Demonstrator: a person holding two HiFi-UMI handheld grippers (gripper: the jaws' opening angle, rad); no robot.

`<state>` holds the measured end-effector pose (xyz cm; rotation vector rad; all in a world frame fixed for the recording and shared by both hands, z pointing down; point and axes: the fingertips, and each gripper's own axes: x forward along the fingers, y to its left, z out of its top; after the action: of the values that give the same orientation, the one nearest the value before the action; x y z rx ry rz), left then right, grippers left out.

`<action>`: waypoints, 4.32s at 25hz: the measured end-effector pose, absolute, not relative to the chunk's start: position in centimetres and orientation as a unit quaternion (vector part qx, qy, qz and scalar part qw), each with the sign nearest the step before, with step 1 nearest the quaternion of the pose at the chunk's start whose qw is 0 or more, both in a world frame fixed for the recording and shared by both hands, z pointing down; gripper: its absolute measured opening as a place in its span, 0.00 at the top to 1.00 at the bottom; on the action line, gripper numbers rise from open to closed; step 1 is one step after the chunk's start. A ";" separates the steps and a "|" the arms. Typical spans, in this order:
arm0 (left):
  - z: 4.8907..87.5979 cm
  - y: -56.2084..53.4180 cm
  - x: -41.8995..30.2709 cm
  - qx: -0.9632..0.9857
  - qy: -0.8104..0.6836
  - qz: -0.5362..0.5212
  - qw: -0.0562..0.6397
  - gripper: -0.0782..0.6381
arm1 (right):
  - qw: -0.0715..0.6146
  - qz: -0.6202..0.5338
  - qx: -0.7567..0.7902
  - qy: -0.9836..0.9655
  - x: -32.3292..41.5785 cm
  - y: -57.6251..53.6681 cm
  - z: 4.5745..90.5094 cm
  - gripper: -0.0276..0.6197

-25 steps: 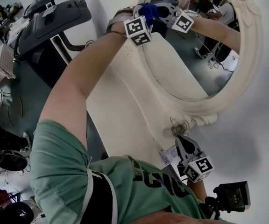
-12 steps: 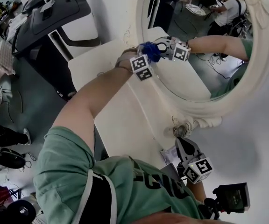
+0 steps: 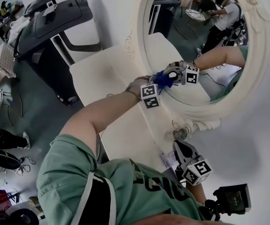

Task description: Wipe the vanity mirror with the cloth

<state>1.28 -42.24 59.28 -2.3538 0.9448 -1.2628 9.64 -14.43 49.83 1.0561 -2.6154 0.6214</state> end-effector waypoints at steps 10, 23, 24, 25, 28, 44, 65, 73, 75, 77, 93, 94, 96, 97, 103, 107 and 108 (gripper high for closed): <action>49.0 -46.1 -6.4 -0.834 0.434 -0.318 0.124 0.77 | 0.135 0.186 0.388 -0.892 10.5 -12.7 47.4 0.94; 32.4 -58.3 -14.7 -0.764 0.566 -0.262 0.167 0.77 | 0.126 0.187 0.406 -0.886 11.5 -12.5 47.5 0.94; 32.7 -58.9 -14.5 -0.762 0.563 -0.271 0.170 0.77 | 0.125 0.188 0.405 -0.886 11.6 -13.0 47.9 0.94; 32.9 -59.3 -14.6 -0.762 0.560 -0.277 0.170 0.77 | 0.124 0.188 0.405 -0.886 11.6 -13.5 48.2 0.94; 32.8 -59.8 -14.5 -0.769 0.541 -0.294 0.169 0.77 | 0.123 0.191 0.403 -0.887 11.7 -14.3 48.5 0.94; 49.1 -48.8 -4.5 -0.780 0.450 -0.394 0.183 0.78 | 0.116 0.214 0.388 -0.889 11.4 -14.1 50.2 0.94; 49.1 -46.2 -4.0 -0.798 0.422 -0.392 0.175 0.77 | 0.105 0.204 0.406 -0.884 12.8 -12.4 47.4 0.94; 26.8 -55.4 -13.0 -0.749 0.565 -0.279 0.204 0.77 | 0.087 0.189 0.412 -0.887 13.3 -12.8 46.9 0.94; 24.3 -56.0 -13.3 -0.745 0.569 -0.280 0.206 0.77 | 0.084 0.190 0.413 -0.887 13.6 -12.4 46.7 0.94; 23.0 -56.2 -12.6 -0.748 0.565 -0.280 0.204 0.77 | 0.079 0.190 0.414 -0.886 14.0 -12.2 46.5 0.94; 28.0 -53.9 -10.0 -0.744 0.543 -0.315 0.228 0.79 | 0.080 0.205 0.413 -0.884 13.8 -11.6 47.8 0.94; 29.5 -53.2 -9.3 -0.743 0.540 -0.321 0.230 0.79 | 0.081 0.204 0.412 -0.884 13.6 -11.7 47.7 0.94; 32.9 -51.4 -7.5 -0.752 0.524 -0.330 0.228 0.79 | 0.084 0.204 0.408 -0.886 13.1 -11.6 47.3 0.94; 34.8 -50.2 -6.4 -0.760 0.513 -0.331 0.224 0.78 | 0.084 0.206 0.405 -0.887 12.9 -11.6 47.2 0.94; 48.1 -42.9 0.3 -0.797 0.444 -0.355 0.205 0.78 | 0.100 0.211 0.405 -0.884 13.0 -11.3 47.9 0.94; 55.2 -39.2 3.9 -0.820 0.394 -0.376 0.178 0.78 | 0.100 0.223 0.409 -0.879 13.5 -11.0 48.7 0.94; 56.4 -38.7 4.4 -0.821 0.385 -0.382 0.179 0.78 | 0.103 0.224 0.408 -0.879 13.4 -11.0 48.9 0.94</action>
<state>4.43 -38.66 56.37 -2.3212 1.0875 -1.0801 13.44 -11.03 48.85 1.2050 -2.5941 0.6600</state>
